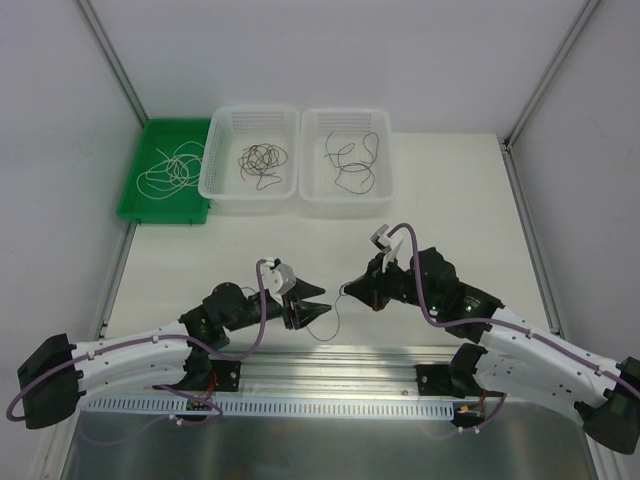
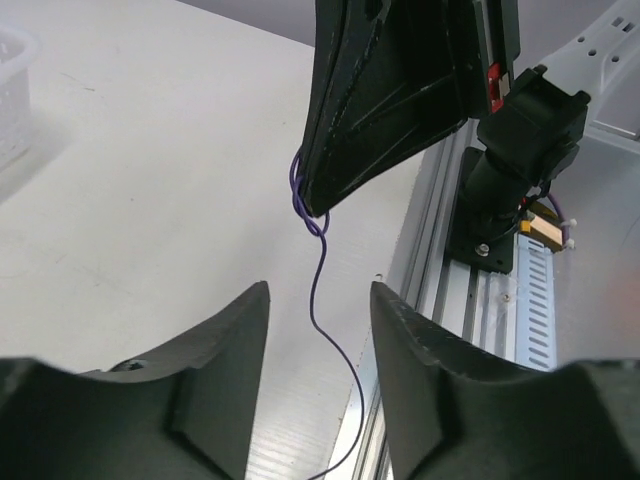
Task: Untangle the cables
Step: Untie the cable.
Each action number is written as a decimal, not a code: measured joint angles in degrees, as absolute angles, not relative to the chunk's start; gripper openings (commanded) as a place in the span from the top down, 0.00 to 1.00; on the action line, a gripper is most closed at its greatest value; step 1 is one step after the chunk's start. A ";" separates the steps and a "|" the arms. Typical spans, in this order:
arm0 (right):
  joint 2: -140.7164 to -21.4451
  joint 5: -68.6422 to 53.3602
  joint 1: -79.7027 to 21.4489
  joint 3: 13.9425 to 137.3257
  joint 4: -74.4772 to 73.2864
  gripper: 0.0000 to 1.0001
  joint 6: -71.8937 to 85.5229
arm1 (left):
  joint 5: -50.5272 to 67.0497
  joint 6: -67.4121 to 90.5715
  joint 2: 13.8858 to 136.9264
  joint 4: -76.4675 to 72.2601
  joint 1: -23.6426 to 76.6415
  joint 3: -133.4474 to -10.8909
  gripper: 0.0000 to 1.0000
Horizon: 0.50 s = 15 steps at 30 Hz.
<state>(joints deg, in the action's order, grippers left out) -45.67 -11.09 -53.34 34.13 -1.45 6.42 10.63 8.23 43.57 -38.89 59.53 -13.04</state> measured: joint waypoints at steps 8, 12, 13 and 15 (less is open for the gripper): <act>-48.12 -14.46 -53.87 34.92 -1.72 0.99 2.74 | 12.29 8.36 49.32 -36.23 59.29 -20.45 0.45; -48.14 -15.29 -54.26 35.73 -2.46 0.99 0.99 | 15.03 8.36 52.75 -35.05 58.78 -23.68 0.48; -48.14 -15.49 -54.33 35.90 -2.48 0.99 0.58 | 15.81 8.38 53.60 -34.70 58.76 -24.23 0.49; -48.14 -15.57 -54.59 36.23 -2.83 0.99 -0.05 | 16.97 8.38 55.40 -33.76 58.76 -25.08 0.50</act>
